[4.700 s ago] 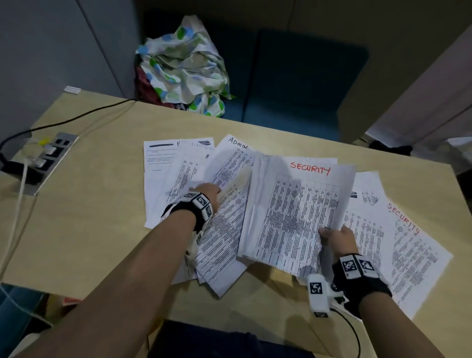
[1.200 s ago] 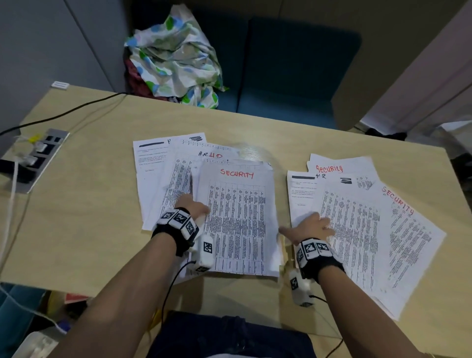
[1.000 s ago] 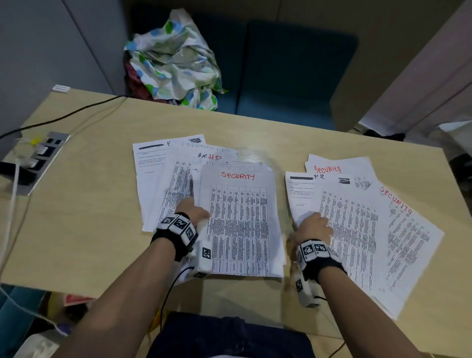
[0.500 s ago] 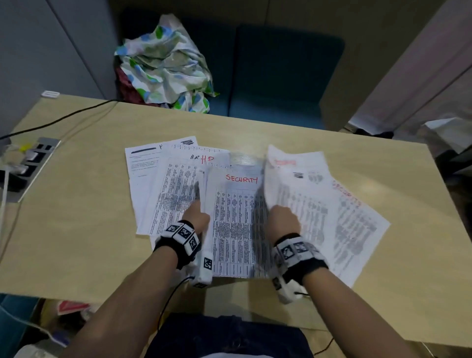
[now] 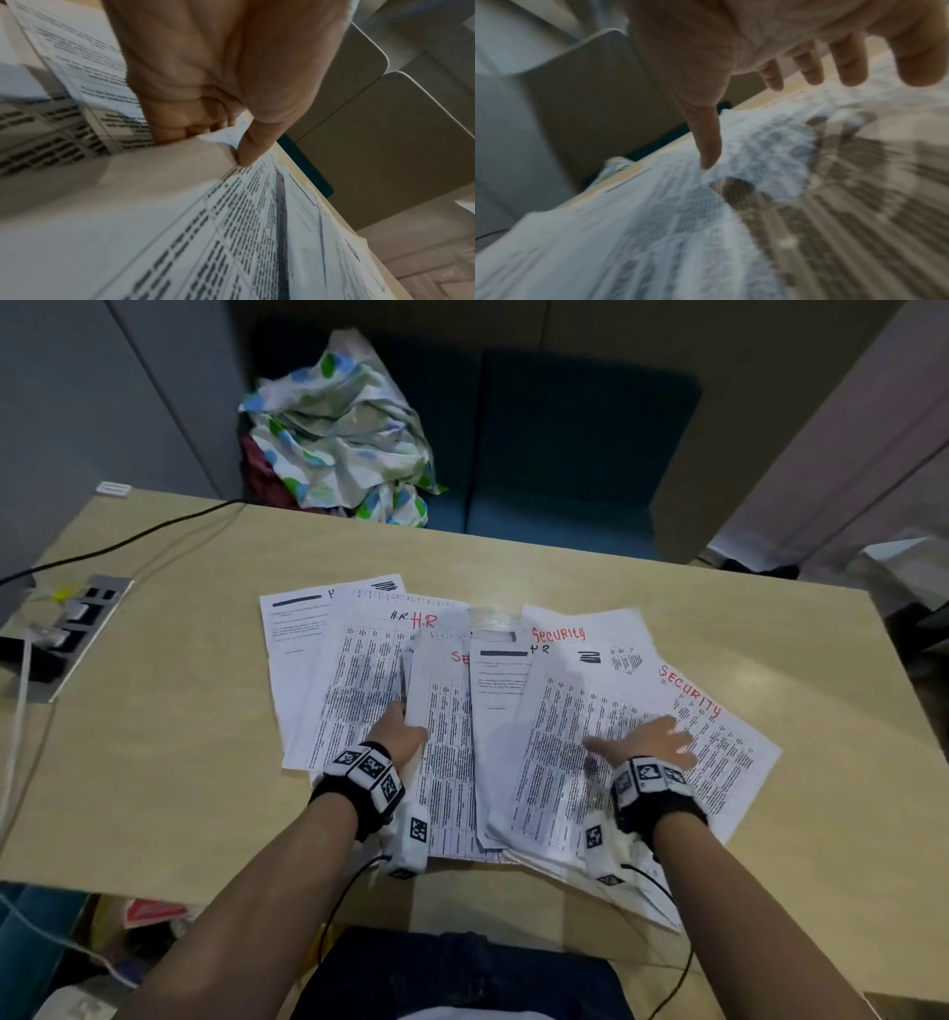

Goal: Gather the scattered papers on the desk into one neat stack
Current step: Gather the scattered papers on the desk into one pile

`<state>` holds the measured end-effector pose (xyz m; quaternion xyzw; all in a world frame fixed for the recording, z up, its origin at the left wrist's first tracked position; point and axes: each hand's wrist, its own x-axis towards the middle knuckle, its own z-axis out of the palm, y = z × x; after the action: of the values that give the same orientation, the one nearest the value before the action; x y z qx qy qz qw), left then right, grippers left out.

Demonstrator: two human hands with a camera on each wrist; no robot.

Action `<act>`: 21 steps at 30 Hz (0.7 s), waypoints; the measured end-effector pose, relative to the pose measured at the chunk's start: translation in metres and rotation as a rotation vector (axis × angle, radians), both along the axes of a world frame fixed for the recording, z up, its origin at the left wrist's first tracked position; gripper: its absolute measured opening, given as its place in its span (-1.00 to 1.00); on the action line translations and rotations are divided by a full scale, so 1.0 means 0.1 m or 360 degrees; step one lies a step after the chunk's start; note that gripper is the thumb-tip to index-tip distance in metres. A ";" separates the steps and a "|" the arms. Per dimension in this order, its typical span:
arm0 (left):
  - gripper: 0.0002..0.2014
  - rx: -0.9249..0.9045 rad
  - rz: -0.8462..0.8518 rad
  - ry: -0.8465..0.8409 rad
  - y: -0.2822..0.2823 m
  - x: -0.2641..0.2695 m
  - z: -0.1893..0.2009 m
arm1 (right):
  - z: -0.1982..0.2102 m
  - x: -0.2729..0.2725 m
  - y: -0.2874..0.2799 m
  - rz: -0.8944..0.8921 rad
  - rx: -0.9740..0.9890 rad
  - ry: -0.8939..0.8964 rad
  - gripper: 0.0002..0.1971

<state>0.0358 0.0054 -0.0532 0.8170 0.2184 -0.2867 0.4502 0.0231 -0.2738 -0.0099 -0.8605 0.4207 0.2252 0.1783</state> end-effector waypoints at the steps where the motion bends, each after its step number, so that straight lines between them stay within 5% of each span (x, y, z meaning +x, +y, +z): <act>1: -0.55 0.0012 -0.0027 0.0012 0.00 0.01 0.01 | -0.07 -0.02 -0.10 -0.0062 0.0028 0.0048 0.31; 5: -0.55 0.0042 -0.0109 0.0002 -0.01 0.04 0.00 | -0.34 -0.04 -0.20 -0.0124 0.0226 0.0033 0.44; 9: -0.55 0.0011 -0.0047 -0.0003 -0.04 0.02 0.01 | -0.31 -0.05 -0.09 0.0010 0.0220 -0.0173 -0.19; 12: -0.48 -0.0159 0.0099 -0.0020 -0.07 0.01 0.02 | -0.29 -0.02 0.06 0.0165 0.0176 -0.0305 -0.18; 15: -0.36 -0.0311 0.0135 -0.0045 -0.08 0.03 0.02 | -0.32 0.05 0.17 0.0103 0.0464 -0.0367 -0.09; 19: -0.20 -0.0242 0.0045 -0.0058 -0.05 0.05 -0.11 | -0.33 0.07 0.42 0.0418 0.0532 -0.0275 -0.48; 21: -0.32 -0.0117 -0.0038 -0.0070 -0.07 0.04 -0.07 | -0.37 0.06 0.50 0.0565 0.0515 -0.0272 -0.54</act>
<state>0.0394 -0.0015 -0.0601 0.8085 0.1880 -0.2821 0.4811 0.0290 -0.2241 -0.0473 -0.8971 0.2048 0.2437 0.3063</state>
